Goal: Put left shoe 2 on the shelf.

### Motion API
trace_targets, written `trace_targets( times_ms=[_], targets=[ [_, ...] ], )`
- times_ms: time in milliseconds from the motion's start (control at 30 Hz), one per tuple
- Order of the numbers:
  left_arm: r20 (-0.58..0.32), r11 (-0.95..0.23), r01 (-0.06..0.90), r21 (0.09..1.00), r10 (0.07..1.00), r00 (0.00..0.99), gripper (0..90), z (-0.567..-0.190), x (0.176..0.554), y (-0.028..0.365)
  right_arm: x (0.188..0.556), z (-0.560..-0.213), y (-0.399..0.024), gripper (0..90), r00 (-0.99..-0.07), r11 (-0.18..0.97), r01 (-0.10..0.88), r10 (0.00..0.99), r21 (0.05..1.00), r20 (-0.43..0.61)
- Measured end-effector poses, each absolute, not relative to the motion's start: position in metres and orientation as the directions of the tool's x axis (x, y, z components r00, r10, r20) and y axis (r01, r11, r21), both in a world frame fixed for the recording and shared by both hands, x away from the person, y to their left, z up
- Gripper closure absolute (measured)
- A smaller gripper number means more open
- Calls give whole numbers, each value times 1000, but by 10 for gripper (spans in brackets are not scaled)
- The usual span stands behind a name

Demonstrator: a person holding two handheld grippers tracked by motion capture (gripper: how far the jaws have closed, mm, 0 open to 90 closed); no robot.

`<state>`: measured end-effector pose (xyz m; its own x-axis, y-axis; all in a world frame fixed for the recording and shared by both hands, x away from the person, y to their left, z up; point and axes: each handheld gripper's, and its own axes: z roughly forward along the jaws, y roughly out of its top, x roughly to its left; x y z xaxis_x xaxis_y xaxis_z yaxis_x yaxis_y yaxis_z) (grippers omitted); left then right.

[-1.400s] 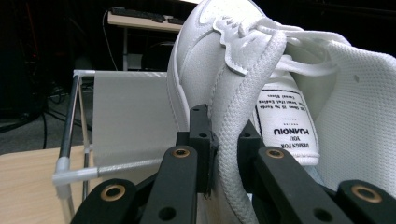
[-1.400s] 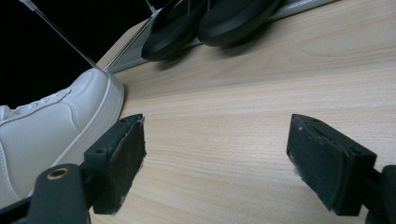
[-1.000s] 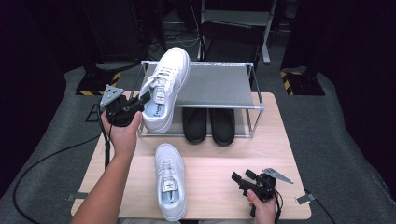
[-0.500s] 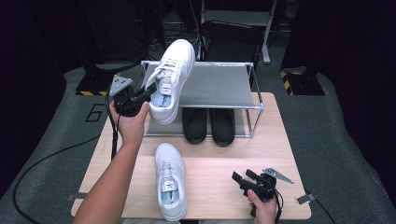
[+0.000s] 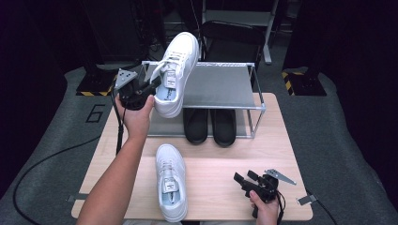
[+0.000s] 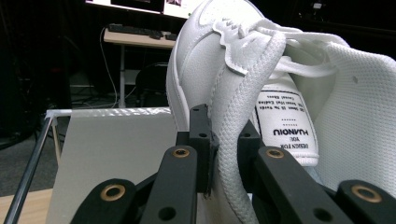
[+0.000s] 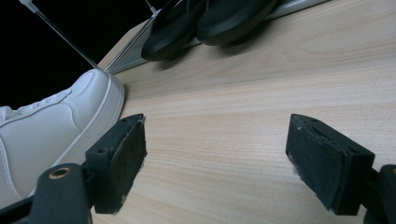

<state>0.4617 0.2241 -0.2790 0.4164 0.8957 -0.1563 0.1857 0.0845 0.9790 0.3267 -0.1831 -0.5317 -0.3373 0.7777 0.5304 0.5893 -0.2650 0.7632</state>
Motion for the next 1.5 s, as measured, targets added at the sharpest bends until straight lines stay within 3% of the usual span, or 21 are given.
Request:
trace_targets(
  times_ms=[500,633,1500],
  targets=[
    [-190,113,208,972,896,402,821,-276,481,211,325,-532,-186,207,-332,-280,587,773,759,541],
    [-151,81,191,978,910,385,821,-274,484,203,324,-533,-187,211,-331,-285,581,772,762,542],
    [-238,145,289,946,917,320,820,-296,528,177,305,-535,-208,221,-274,-347,554,782,757,559]
  ],
)
